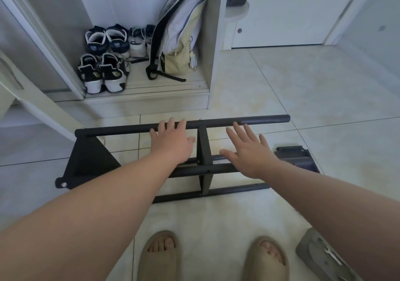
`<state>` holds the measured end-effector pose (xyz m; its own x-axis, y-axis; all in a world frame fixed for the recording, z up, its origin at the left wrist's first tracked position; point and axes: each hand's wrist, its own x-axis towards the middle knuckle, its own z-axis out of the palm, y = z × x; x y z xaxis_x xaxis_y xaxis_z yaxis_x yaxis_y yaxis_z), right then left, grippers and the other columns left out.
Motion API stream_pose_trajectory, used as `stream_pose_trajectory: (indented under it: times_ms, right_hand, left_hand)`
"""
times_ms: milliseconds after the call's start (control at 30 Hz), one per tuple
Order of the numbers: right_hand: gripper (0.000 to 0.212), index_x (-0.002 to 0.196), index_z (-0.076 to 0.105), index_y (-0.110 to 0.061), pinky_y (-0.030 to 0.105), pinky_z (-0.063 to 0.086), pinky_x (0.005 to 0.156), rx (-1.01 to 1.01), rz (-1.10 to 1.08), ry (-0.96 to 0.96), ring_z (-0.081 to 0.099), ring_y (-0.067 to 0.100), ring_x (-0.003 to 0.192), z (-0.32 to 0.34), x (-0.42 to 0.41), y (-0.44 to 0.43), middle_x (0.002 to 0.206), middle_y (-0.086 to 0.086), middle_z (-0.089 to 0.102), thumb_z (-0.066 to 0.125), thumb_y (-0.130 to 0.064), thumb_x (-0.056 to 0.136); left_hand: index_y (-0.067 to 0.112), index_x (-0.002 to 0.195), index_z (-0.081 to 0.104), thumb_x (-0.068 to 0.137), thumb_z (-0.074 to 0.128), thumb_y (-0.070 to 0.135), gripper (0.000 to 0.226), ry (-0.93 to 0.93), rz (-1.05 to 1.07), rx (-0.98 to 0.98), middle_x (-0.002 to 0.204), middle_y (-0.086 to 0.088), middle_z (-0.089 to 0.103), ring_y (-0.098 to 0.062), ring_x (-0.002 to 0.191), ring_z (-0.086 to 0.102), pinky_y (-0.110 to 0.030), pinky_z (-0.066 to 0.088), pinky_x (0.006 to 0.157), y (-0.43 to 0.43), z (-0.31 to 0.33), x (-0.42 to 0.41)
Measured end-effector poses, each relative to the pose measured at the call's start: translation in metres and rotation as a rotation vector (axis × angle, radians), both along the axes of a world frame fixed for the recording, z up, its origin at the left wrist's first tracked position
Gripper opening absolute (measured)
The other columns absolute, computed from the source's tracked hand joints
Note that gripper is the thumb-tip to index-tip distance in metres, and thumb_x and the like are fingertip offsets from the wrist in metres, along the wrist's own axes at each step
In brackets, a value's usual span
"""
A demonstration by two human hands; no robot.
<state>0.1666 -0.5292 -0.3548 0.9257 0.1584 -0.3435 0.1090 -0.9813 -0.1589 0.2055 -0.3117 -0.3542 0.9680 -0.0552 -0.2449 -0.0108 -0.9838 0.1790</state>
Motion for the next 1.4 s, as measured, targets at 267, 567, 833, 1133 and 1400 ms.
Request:
stream_pose_trajectory:
  times_ms: [267,567,833,1133,1400]
  right_hand:
    - [0.075,0.162,-0.009,-0.032,0.048,-0.005,0.125,-0.025,-0.126,-0.03,-0.024,0.016,0.153,0.029,-0.105,-0.079,0.167,-0.012,-0.021,0.02,-0.065,0.101]
    - [0.075,0.161,-0.009,-0.034,0.048,0.006,0.126,-0.192,-0.382,0.218,-0.015,0.019,0.156,0.015,-0.223,-0.231,0.169,-0.012,-0.015,0.021,-0.067,0.101]
    - [0.058,0.159,0.025,-0.03,0.038,0.038,0.107,-0.123,-0.476,0.473,0.043,0.03,0.14,-0.063,-0.234,-0.295,0.155,0.009,0.044,0.036,-0.05,0.106]
    - [0.043,0.145,0.051,-0.021,0.035,0.046,0.096,-0.105,-0.457,0.573,0.056,0.031,0.125,-0.166,-0.234,-0.318,0.137,0.008,0.062,0.048,-0.028,0.102]
    - [0.032,0.128,0.052,-0.014,0.038,0.049,0.09,-0.122,-0.463,0.569,0.059,0.032,0.117,-0.213,-0.25,-0.32,0.13,0.012,0.058,0.056,-0.015,0.096]
  left_hand:
    - [0.031,0.159,0.006,0.101,0.026,0.062,0.069,-0.073,-0.292,-0.025,0.169,-0.003,-0.009,-0.032,0.154,-0.012,-0.057,0.001,0.121,-0.072,0.042,-0.071]
    - [0.026,0.16,0.006,0.103,0.032,0.058,0.071,-0.087,-0.874,-0.063,0.168,-0.006,-0.007,-0.027,0.155,-0.006,-0.042,0.007,0.126,-0.19,0.03,-0.155]
    - [0.027,0.156,0.022,0.096,0.053,0.054,0.073,0.132,-1.114,0.003,0.169,-0.005,0.0,-0.025,0.154,0.004,-0.043,0.015,0.123,-0.27,-0.059,-0.177]
    - [0.021,0.121,0.061,0.097,0.054,0.045,0.034,0.076,-1.288,0.033,0.156,-0.006,0.039,-0.032,0.15,0.016,-0.049,0.025,0.114,-0.294,-0.153,-0.192]
    - [0.028,0.113,0.062,0.099,0.049,0.049,0.029,0.004,-1.25,-0.061,0.151,0.003,0.045,-0.028,0.151,0.019,-0.052,0.018,0.118,-0.289,-0.169,-0.194]
